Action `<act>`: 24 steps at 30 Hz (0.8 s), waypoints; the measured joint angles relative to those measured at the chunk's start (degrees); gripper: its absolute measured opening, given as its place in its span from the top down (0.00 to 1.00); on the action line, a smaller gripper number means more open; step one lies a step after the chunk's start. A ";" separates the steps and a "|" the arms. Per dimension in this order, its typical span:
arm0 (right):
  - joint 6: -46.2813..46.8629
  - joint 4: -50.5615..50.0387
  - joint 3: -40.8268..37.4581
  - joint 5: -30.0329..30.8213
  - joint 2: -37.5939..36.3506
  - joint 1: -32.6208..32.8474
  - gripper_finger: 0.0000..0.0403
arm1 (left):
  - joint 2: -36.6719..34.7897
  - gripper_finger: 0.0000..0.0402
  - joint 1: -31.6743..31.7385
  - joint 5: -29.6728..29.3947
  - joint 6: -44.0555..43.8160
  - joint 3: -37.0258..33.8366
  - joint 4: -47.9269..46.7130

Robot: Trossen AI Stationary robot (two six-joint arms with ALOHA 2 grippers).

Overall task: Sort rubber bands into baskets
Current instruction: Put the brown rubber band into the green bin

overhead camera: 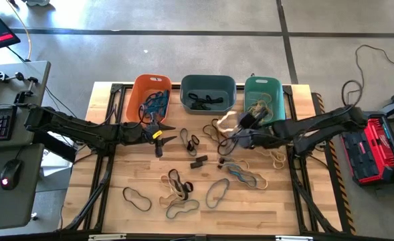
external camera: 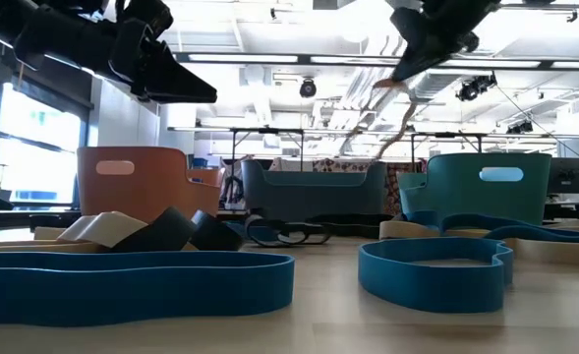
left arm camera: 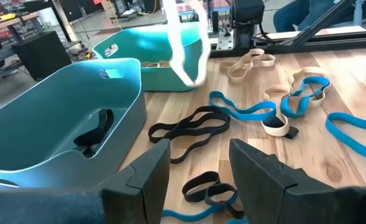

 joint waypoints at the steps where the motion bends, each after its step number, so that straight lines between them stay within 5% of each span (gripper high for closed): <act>1: 1.37 -1.78 0.00 1.20 -0.89 -0.42 1.00 | 0.00 0.61 0.00 0.00 0.00 0.00 -0.16; 14: 20.86 -25.40 -0.83 9.67 -3.62 -11.80 1.00 | 0.00 0.61 0.00 0.06 -0.11 0.00 -0.69; 24: 27.02 -23.84 -13.47 6.33 -3.60 -21.45 1.00 | 0.00 0.61 0.00 0.08 -0.18 0.00 -0.73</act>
